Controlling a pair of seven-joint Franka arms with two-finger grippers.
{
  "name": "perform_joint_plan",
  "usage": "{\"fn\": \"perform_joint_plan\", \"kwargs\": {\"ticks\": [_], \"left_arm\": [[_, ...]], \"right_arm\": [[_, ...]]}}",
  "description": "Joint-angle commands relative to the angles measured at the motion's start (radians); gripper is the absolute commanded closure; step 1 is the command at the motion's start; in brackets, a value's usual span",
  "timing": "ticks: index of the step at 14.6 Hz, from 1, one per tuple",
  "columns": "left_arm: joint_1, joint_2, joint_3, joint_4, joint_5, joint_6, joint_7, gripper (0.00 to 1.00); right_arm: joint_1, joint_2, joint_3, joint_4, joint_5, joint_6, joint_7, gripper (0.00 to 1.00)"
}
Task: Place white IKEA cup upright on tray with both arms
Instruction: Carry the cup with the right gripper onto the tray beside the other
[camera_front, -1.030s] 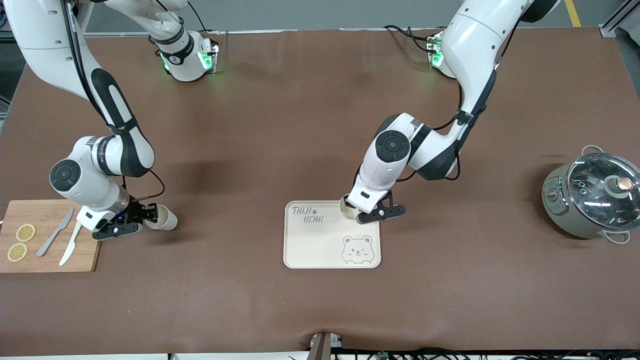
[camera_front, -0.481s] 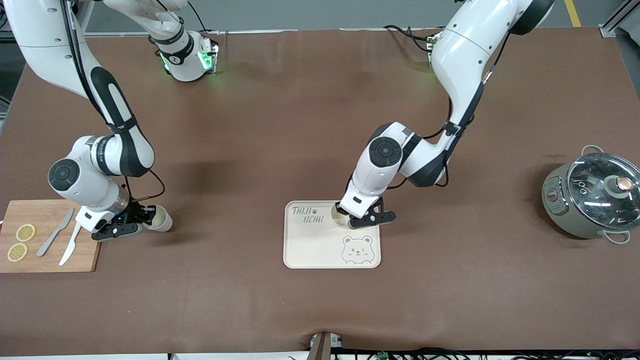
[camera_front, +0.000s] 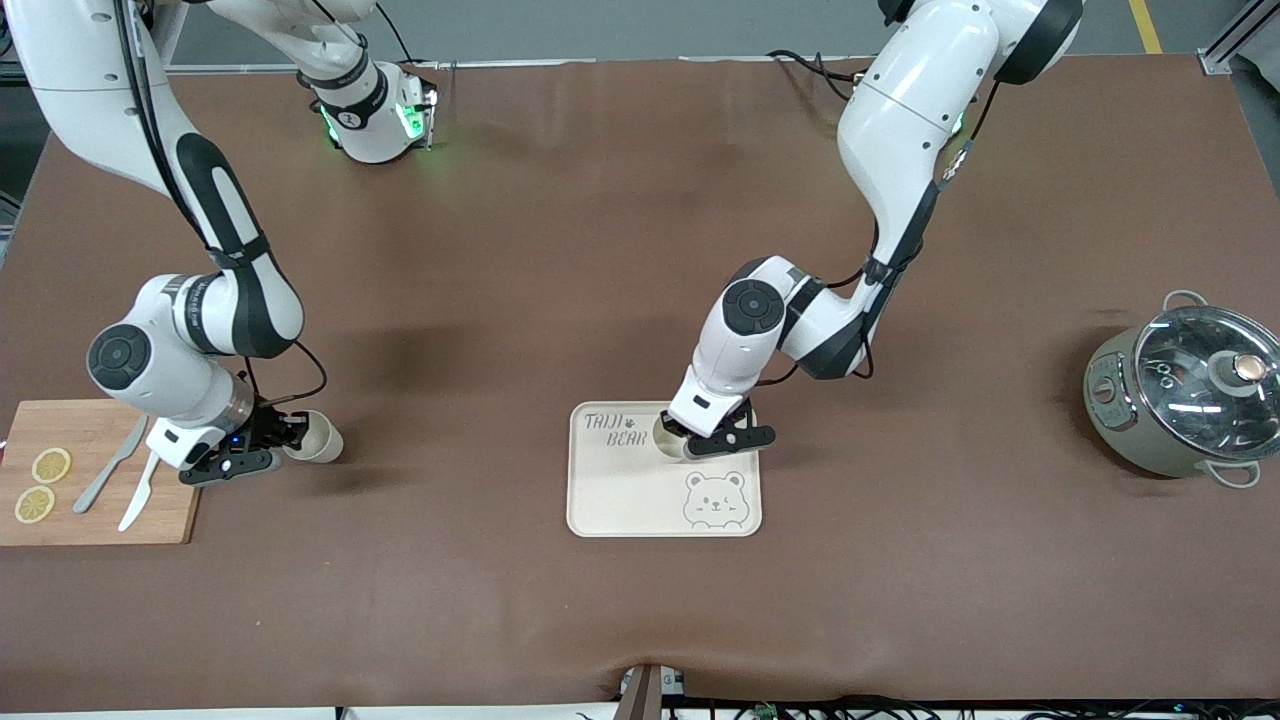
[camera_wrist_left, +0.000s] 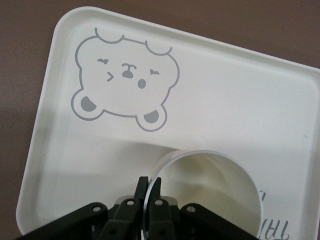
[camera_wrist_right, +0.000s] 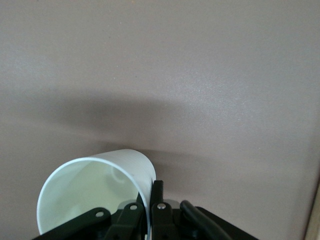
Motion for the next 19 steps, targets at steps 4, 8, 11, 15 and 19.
{"fn": "perform_joint_plan", "kwargs": {"ticks": [4, 8, 11, 15, 19], "left_arm": [[-0.014, 0.015, 0.028, 0.024, 0.031, 0.007, -0.030, 0.67], [-0.075, 0.012, 0.086, 0.023, 0.048, 0.007, -0.092, 0.00], [-0.077, 0.002, 0.087, 0.024, 0.048, 0.004, -0.126, 0.00], [-0.077, -0.031, 0.081, 0.024, 0.039, -0.031, -0.145, 0.00], [-0.072, -0.090, 0.077, 0.026, 0.034, -0.134, -0.146, 0.00]], "right_arm": [[0.061, -0.003, 0.005, 0.194, 0.055, -0.279, 0.155, 1.00], [0.143, 0.000, 0.004, 0.311, 0.164, -0.375, 0.307, 1.00], [0.223, 0.006, 0.004, 0.359, 0.166, -0.373, 0.466, 1.00], [0.309, 0.063, 0.004, 0.417, 0.163, -0.361, 0.657, 1.00], [0.384, 0.141, 0.004, 0.509, 0.163, -0.353, 0.829, 1.00]]}}
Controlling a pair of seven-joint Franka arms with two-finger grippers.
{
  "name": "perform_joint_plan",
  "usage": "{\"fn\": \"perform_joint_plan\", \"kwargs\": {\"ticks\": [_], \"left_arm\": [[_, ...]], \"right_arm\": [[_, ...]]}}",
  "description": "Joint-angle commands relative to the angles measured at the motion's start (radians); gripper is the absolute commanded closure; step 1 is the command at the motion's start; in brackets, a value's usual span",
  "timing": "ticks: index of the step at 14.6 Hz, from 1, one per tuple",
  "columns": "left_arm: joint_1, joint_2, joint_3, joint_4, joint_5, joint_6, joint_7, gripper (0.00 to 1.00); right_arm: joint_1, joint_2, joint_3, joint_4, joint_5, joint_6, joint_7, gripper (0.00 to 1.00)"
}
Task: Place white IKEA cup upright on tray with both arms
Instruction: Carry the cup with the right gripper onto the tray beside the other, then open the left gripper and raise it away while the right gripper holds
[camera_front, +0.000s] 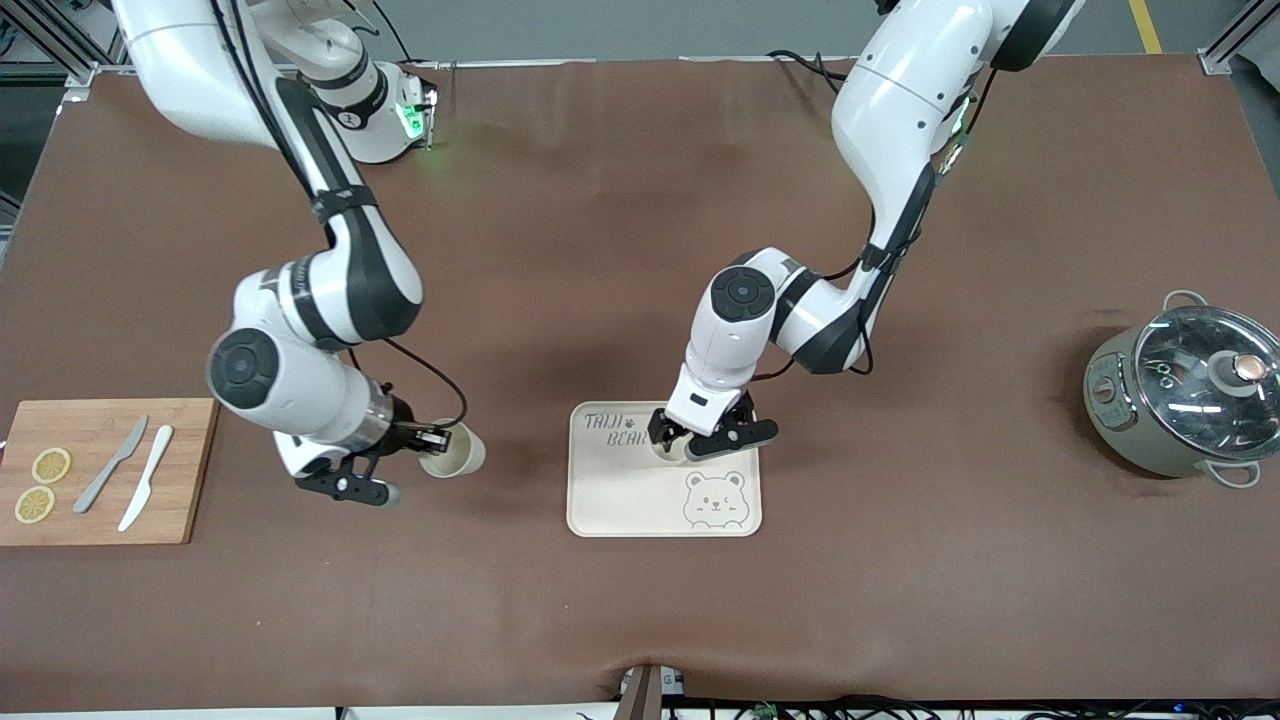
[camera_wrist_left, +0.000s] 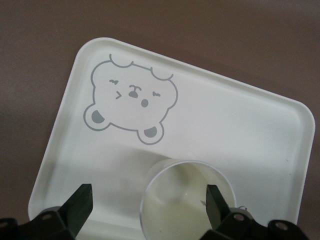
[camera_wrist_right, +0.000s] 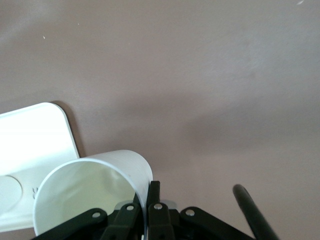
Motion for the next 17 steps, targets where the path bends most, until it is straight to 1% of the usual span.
{"fn": "perform_joint_plan", "kwargs": {"ticks": [1, 4, 7, 11, 13, 17], "left_arm": [[-0.005, -0.062, 0.008, -0.007, 0.015, -0.088, -0.026, 0.00], [0.009, -0.111, 0.005, -0.009, 0.015, -0.164, -0.018, 0.00], [0.035, -0.161, 0.005, -0.009, -0.001, -0.247, 0.012, 0.00], [0.104, -0.238, 0.005, -0.014, -0.078, -0.380, 0.194, 0.00], [0.157, -0.270, 0.005, -0.015, -0.113, -0.436, 0.305, 0.00], [0.269, -0.324, 0.003, -0.021, -0.123, -0.514, 0.474, 0.00]], "right_arm": [[0.051, 0.081, -0.009, 0.119, 0.012, -0.001, 0.114, 1.00], [0.097, 0.116, -0.009, 0.137, 0.012, 0.092, 0.187, 1.00], [0.131, 0.136, -0.009, 0.140, 0.010, 0.132, 0.248, 1.00], [0.182, 0.179, -0.011, 0.143, 0.009, 0.224, 0.316, 1.00], [0.206, 0.212, -0.012, 0.170, 0.004, 0.240, 0.348, 1.00], [0.237, 0.239, -0.017, 0.181, -0.002, 0.257, 0.369, 1.00]]}}
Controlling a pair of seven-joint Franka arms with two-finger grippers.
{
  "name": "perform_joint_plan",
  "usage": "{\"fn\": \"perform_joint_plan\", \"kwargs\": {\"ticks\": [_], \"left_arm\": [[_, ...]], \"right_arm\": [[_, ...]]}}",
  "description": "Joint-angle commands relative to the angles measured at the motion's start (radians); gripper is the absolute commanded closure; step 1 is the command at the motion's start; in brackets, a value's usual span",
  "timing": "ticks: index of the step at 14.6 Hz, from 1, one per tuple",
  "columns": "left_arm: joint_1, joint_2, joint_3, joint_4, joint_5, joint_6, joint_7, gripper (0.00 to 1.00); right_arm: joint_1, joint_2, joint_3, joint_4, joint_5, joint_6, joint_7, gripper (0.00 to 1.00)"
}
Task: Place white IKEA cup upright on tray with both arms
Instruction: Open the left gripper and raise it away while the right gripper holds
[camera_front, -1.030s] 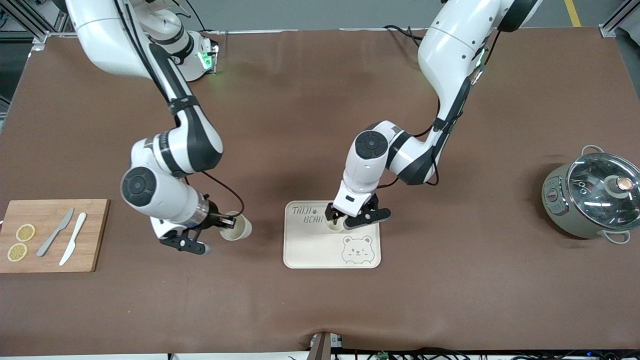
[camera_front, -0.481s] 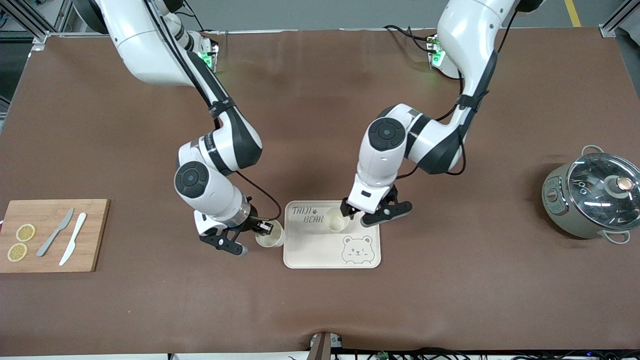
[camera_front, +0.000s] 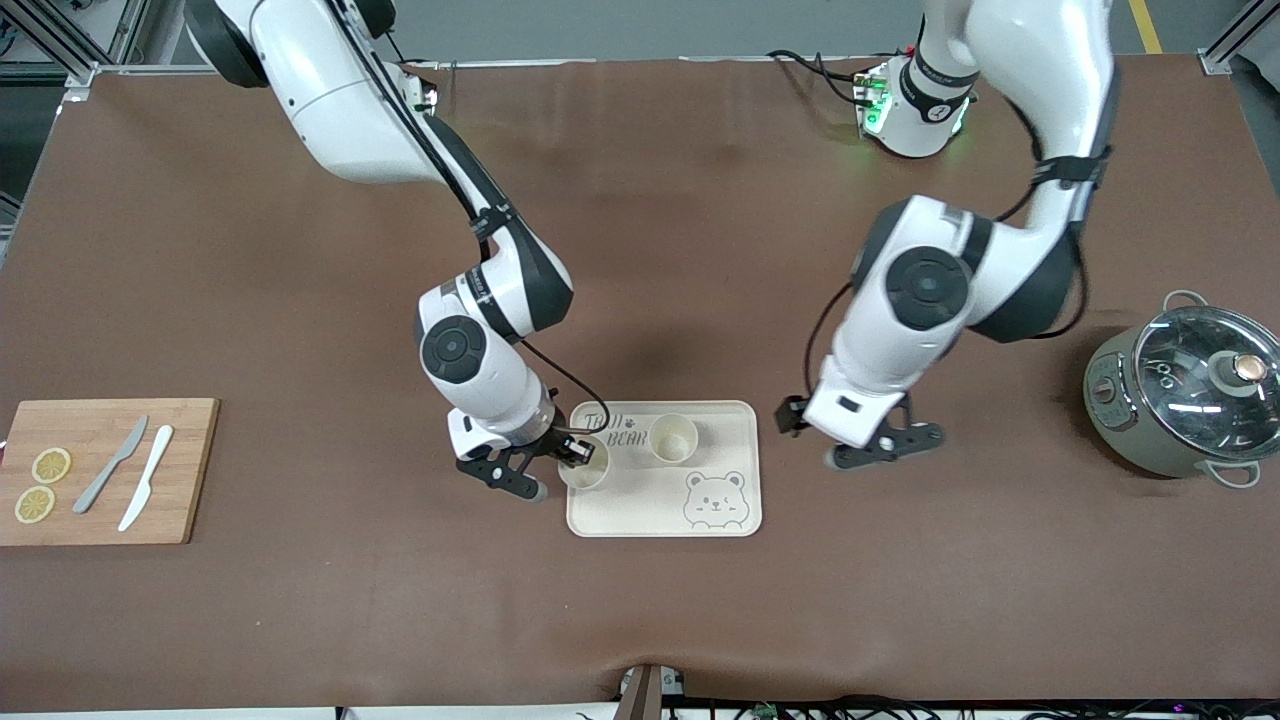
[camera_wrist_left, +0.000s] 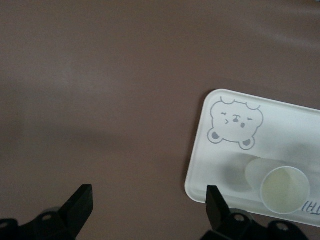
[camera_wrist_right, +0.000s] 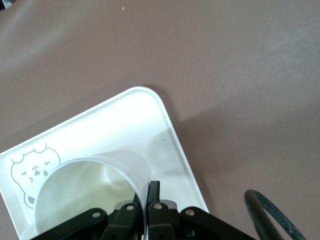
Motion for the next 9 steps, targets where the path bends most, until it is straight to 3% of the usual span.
{"fn": "perform_joint_plan", "kwargs": {"ticks": [1, 9], "left_arm": [[0.064, -0.050, -0.001, -0.027, -0.034, -0.041, 0.113, 0.00], [0.216, -0.065, -0.003, -0.017, -0.042, -0.042, 0.330, 0.00]], "right_arm": [[0.023, 0.037, -0.016, 0.041, -0.005, 0.010, 0.026, 1.00], [0.038, 0.068, -0.020, 0.032, -0.093, 0.041, 0.026, 1.00]]}}
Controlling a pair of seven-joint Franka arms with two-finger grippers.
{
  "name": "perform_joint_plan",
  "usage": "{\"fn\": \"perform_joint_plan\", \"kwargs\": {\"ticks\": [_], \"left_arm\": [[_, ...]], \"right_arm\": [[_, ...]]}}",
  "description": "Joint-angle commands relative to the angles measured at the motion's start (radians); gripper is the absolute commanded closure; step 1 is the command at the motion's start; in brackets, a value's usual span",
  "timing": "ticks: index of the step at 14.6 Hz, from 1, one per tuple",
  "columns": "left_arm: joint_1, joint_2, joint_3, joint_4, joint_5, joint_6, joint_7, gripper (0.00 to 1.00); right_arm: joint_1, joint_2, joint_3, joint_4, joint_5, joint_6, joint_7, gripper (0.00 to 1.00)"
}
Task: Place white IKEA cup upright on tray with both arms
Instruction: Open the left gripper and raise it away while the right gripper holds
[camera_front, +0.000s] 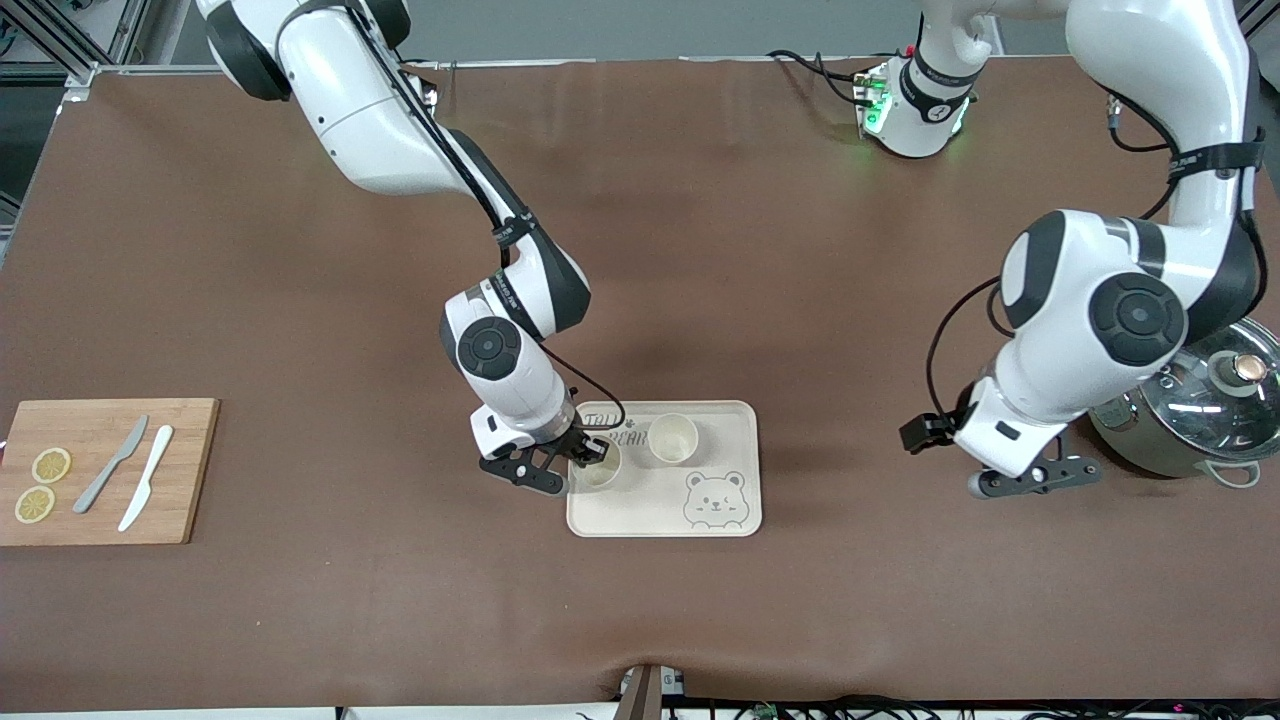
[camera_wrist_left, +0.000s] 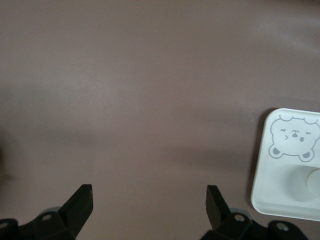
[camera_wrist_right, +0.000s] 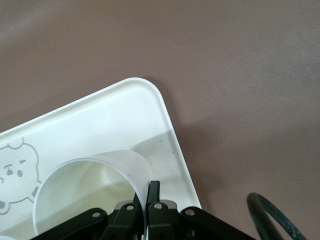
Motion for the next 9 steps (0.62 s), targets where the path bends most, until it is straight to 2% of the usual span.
{"fn": "perform_joint_plan", "kwargs": {"ticks": [1, 9], "left_arm": [[0.038, -0.039, -0.003, -0.014, -0.041, -0.009, 0.077, 0.00], [0.106, -0.142, -0.004, -0.020, -0.038, -0.047, 0.171, 0.00]], "right_arm": [[0.011, 0.019, -0.012, 0.028, -0.022, 0.000, 0.021, 1.00], [0.013, 0.033, -0.012, 0.028, -0.053, 0.000, 0.027, 1.00]]}}
